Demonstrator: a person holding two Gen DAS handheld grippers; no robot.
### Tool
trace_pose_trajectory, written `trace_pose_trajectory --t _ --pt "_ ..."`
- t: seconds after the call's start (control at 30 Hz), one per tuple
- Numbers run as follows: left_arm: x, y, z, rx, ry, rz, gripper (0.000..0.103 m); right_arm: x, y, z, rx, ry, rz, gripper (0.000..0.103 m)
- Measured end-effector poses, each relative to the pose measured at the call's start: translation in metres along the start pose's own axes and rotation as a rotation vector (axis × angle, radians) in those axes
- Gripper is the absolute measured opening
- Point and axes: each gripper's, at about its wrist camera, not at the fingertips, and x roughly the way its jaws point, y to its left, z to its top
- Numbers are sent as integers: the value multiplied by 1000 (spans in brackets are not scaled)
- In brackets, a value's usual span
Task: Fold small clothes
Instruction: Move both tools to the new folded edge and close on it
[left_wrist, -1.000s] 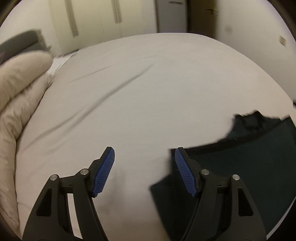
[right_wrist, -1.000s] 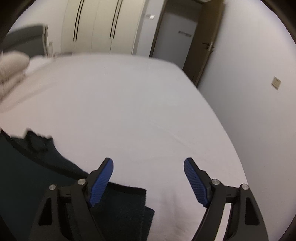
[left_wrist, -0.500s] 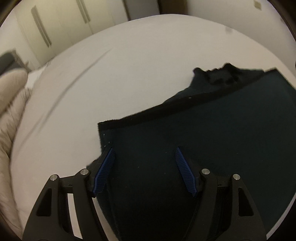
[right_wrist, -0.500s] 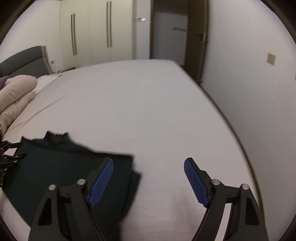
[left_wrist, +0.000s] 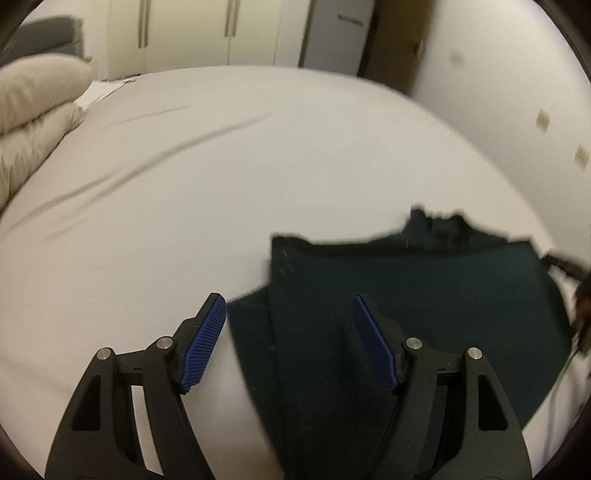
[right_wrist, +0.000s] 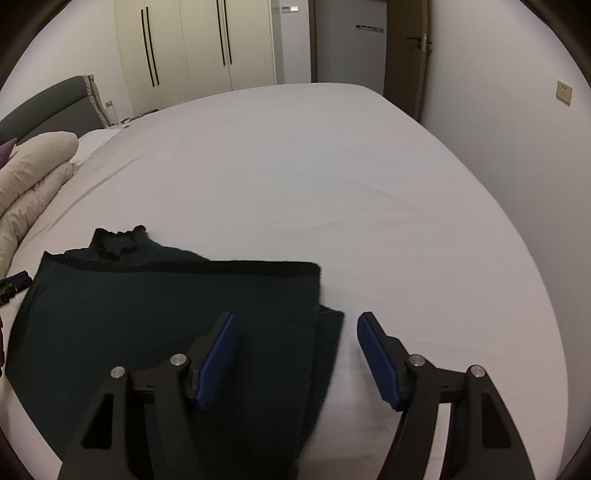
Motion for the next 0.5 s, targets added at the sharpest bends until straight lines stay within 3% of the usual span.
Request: trace_pose_trajectory --t 0.1,0.2,0.3,0.33,0.43,0.5 --pt "-8 12 5 -42 11 -65 73 0 1 0 0 1 6 71" --pt "10 -2 5 -19 74 -122 73 1 4 -1 -15 7 11 71" --pt "25 -13 7 45 108 -95 73 4 7 -2 -27 10 11 71" --pt "30 0 17 54 114 -85 73 4 7 -3 -27 9 10 71" --pt "40 11 28 32 125 -76 72 5 5 -3 -16 1 8 71" --pt "52 16 30 13 156 -81 63 7 3 -3 -11 3 4 71"
